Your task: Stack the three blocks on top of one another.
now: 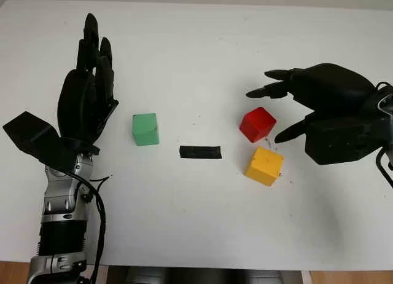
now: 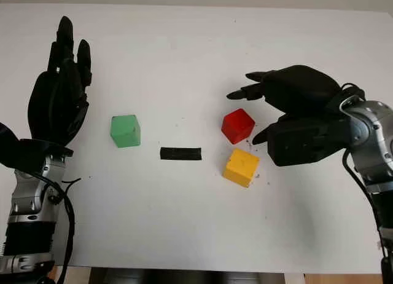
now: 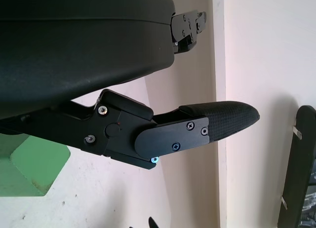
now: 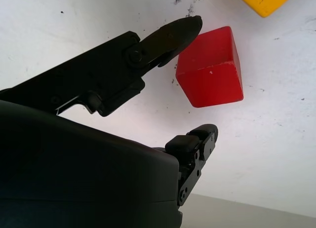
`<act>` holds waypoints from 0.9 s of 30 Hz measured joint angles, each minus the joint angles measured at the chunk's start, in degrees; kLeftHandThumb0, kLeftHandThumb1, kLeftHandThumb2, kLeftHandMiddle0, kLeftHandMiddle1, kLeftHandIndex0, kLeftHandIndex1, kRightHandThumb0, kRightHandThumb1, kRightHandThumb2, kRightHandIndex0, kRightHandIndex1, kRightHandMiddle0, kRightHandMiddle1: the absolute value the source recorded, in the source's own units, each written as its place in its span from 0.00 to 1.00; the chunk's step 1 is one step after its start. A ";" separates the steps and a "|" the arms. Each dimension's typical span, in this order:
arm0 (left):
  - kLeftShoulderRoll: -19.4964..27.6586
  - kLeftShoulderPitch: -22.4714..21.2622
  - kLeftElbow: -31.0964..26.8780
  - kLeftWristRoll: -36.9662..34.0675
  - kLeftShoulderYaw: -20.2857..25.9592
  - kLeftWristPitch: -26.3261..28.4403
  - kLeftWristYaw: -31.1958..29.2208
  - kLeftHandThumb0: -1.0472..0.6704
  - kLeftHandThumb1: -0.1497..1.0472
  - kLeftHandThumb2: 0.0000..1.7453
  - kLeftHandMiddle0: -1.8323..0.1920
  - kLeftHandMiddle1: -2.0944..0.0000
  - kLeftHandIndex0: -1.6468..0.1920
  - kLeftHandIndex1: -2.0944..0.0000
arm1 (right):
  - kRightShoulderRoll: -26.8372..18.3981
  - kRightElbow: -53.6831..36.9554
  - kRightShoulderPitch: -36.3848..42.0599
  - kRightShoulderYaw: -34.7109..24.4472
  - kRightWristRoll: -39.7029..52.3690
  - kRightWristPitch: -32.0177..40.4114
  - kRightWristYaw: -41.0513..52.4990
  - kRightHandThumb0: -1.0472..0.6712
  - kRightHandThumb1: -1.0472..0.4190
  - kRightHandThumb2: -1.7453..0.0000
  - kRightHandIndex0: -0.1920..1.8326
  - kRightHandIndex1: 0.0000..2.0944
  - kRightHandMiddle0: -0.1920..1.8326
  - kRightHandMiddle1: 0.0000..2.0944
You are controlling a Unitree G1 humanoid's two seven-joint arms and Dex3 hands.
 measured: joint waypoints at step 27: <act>-0.94 0.05 -0.20 0.42 -0.08 -0.23 0.75 0.15 1.00 0.35 1.00 1.00 1.00 1.00 | 4.26 7.82 -0.69 1.10 0.24 -8.91 -8.05 0.38 0.15 0.97 0.23 0.04 0.45 0.09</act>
